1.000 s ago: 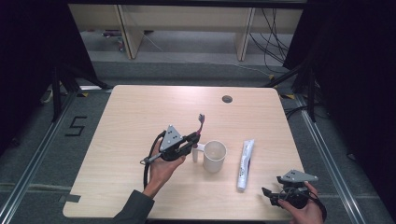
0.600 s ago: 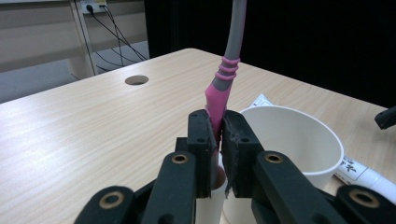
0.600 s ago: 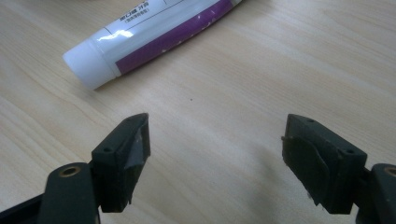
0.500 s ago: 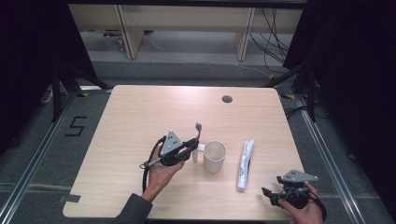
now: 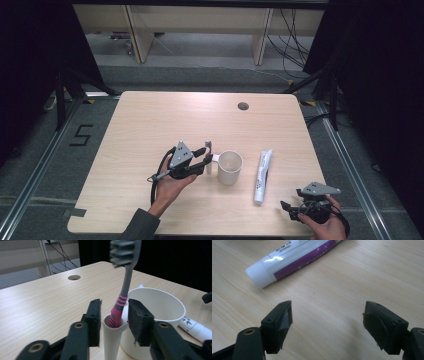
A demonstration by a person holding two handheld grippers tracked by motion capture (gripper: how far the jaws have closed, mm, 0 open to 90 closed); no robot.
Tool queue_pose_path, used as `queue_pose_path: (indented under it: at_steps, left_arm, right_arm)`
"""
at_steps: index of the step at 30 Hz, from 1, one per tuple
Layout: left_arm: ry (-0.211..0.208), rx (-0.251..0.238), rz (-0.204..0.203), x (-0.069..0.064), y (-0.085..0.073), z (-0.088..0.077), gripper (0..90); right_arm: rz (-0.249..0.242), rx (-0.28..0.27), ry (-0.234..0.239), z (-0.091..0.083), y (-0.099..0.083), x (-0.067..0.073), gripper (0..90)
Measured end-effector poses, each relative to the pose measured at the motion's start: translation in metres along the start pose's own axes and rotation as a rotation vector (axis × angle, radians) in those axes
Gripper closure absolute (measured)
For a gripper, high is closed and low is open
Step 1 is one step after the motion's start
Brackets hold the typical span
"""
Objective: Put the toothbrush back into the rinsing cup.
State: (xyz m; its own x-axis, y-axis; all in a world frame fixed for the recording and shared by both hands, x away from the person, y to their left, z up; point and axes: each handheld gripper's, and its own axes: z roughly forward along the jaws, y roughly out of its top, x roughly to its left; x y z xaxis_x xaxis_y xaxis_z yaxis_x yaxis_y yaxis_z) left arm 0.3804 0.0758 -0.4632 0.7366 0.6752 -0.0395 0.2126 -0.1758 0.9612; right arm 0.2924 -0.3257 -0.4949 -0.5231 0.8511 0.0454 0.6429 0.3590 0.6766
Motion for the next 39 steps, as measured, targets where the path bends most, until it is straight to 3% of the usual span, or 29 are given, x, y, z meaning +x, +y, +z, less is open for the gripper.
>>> queue_pose_path:
  at_steps: [3, 4, 5, 6, 7, 11, 12, 15, 18, 19, 23, 24, 28, 35, 36, 39]
  left_arm:
    - [0.007, 0.008, -0.002, -0.001, 0.004, -0.005, 49.2]
    - [0.002, 0.006, -0.002, -0.001, 0.006, -0.007, 47.4]
    - [0.004, 0.009, 0.002, -0.001, 0.008, -0.009, 46.2]
    - [0.008, 0.007, 0.0, -0.001, 0.009, -0.011, 44.7]
    - [0.008, 0.007, 0.0, -0.001, 0.009, -0.011, 43.7]
    - [0.025, 0.025, -0.014, 0.001, 0.01, -0.017, 40.1]
    - [0.027, 0.027, -0.018, 0.001, 0.01, -0.018, 39.6]
    - [0.023, 0.028, -0.023, 0.002, 0.009, -0.02, 38.2]
    - [0.029, 0.052, -0.029, 0.002, 0.006, -0.025, 36.8]
    - [0.029, 0.058, -0.029, 0.002, 0.005, -0.026, 35.9]
    - [0.03, 0.066, -0.04, 0.003, 0.002, -0.031, 34.2]
    - [0.033, 0.068, -0.041, 0.004, 0.001, -0.032, 34.2]
    - [0.032, 0.077, -0.041, 0.004, -0.002, -0.037, 33.6]
    - [0.031, 0.108, -0.037, 0.002, -0.008, -0.043, 31.1]
    - [0.025, 0.112, -0.033, 0.002, -0.01, -0.045, 30.6]
    - [0.041, 0.135, -0.033, 0.0, -0.013, -0.05, 28.6]
  right_arm:
    - [-0.043, -0.025, -0.008, 0.002, -0.001, -0.002, 24.2]
    - [-0.017, -0.003, -0.005, -0.001, 0.0, -0.002, 24.3]
    - [-0.039, -0.009, -0.011, 0.0, 0.0, -0.004, 24.3]
    - [-0.021, -0.015, -0.004, 0.001, -0.001, -0.002, 24.3]
    - [-0.047, -0.029, 0.008, 0.002, 0.0, -0.004, 24.2]
    - [-0.061, -0.023, -0.002, 0.002, 0.0, -0.005, 24.3]
    - [-0.029, -0.006, -0.002, 0.0, 0.0, -0.003, 24.3]
    - [-0.014, -0.001, -0.004, -0.001, 0.0, -0.002, 24.3]
    - [-0.047, -0.029, -0.001, 0.002, 0.0, -0.005, 24.2]
    - [-0.016, -0.007, -0.012, -0.001, 0.0, -0.003, 24.2]
    - [-0.046, -0.023, -0.014, 0.001, -0.001, -0.005, 24.2]
    - [0.019, -0.007, -0.003, 0.0, -0.001, -0.001, 24.3]
    - [-0.014, -0.016, -0.011, 0.001, -0.001, -0.003, 24.3]
    - [0.009, -0.001, 0.008, 0.0, 0.0, -0.002, 24.3]
    - [-0.018, -0.016, -0.006, 0.001, -0.001, -0.004, 24.3]
    - [0.02, -0.001, 0.004, 0.0, -0.001, -0.003, 24.3]
